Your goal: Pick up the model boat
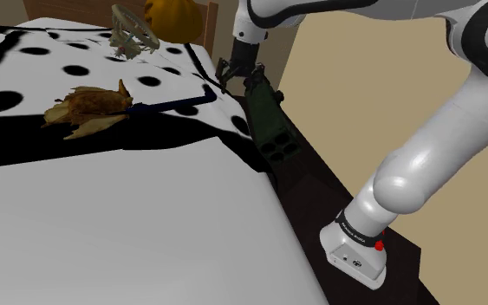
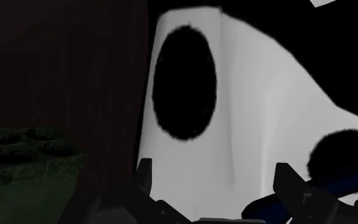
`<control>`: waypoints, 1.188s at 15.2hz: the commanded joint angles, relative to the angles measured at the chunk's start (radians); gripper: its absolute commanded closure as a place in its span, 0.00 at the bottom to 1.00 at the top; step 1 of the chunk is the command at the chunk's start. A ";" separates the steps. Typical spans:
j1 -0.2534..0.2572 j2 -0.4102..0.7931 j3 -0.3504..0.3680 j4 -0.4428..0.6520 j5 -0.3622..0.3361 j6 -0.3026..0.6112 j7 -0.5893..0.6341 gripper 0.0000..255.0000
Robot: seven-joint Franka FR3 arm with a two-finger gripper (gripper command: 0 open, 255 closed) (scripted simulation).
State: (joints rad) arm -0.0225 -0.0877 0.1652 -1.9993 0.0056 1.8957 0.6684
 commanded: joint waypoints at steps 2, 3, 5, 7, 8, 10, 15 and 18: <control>0.002 0.117 0.009 0.110 -0.017 0.022 0.085 0.00; 0.004 0.154 0.010 0.149 -0.023 0.025 0.111 0.00; 0.009 0.230 0.009 0.233 -0.036 0.026 0.161 0.00; 0.014 0.288 0.006 0.302 -0.046 0.023 0.197 0.00; 0.015 0.290 0.006 0.291 -0.046 0.035 0.197 0.00; 0.015 0.295 0.005 0.270 -0.047 0.061 0.198 0.00; 0.015 0.308 0.004 0.226 -0.051 0.118 0.200 0.00; 0.016 0.309 0.004 0.228 -0.051 0.117 0.201 1.00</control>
State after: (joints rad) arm -0.0072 0.2204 0.1695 -1.7709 -0.0451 2.0113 0.8694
